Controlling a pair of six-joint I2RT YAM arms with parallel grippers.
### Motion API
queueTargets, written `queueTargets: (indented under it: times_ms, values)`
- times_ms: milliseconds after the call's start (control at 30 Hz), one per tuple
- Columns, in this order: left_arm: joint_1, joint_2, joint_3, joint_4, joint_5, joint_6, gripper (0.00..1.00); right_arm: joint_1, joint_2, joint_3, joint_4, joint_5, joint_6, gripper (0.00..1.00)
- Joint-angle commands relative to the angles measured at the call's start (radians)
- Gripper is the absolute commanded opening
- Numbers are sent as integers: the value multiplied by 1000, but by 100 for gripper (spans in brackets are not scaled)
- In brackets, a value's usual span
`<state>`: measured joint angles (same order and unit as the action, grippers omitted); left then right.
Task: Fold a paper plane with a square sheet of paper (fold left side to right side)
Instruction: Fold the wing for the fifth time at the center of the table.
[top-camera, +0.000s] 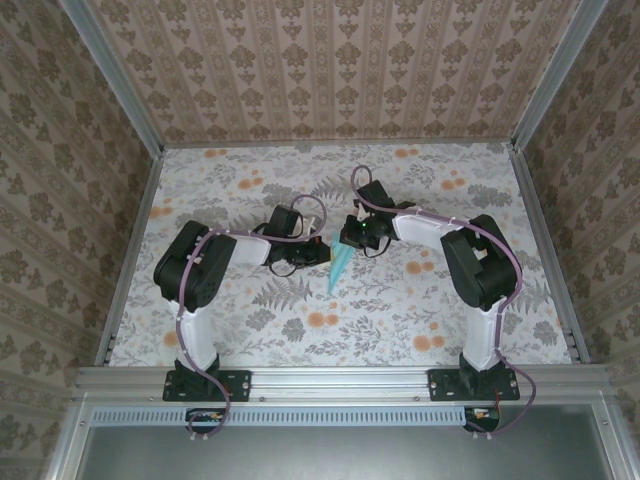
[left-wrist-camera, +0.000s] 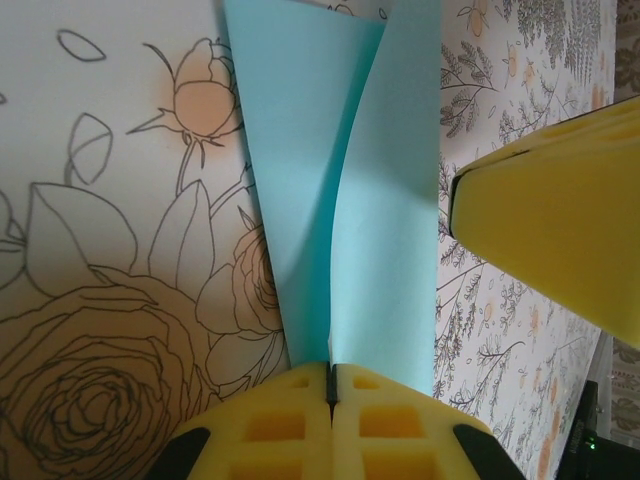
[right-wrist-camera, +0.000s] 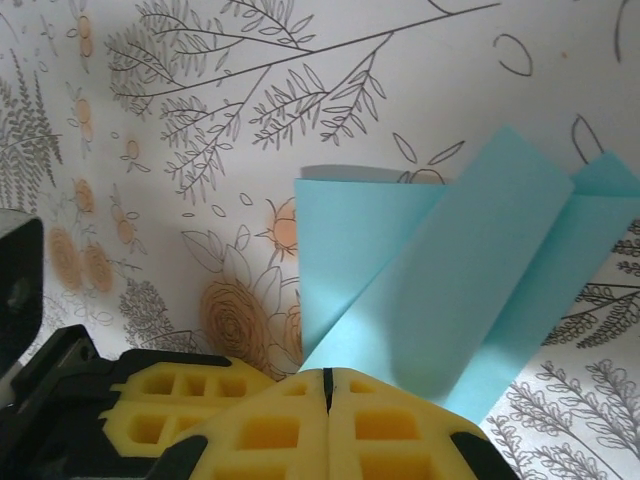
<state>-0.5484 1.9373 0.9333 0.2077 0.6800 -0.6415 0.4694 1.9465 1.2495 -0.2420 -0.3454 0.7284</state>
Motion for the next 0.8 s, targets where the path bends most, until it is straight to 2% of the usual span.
queueTargets:
  times_ms: [0,767]
  values:
    - [4,38,9,-75,-28,31,0,2,17,-12,-43,21,-20,2]
    - [-2,57,36,-109,-27,38,0,-8,48,-63,-32,48,-15,0]
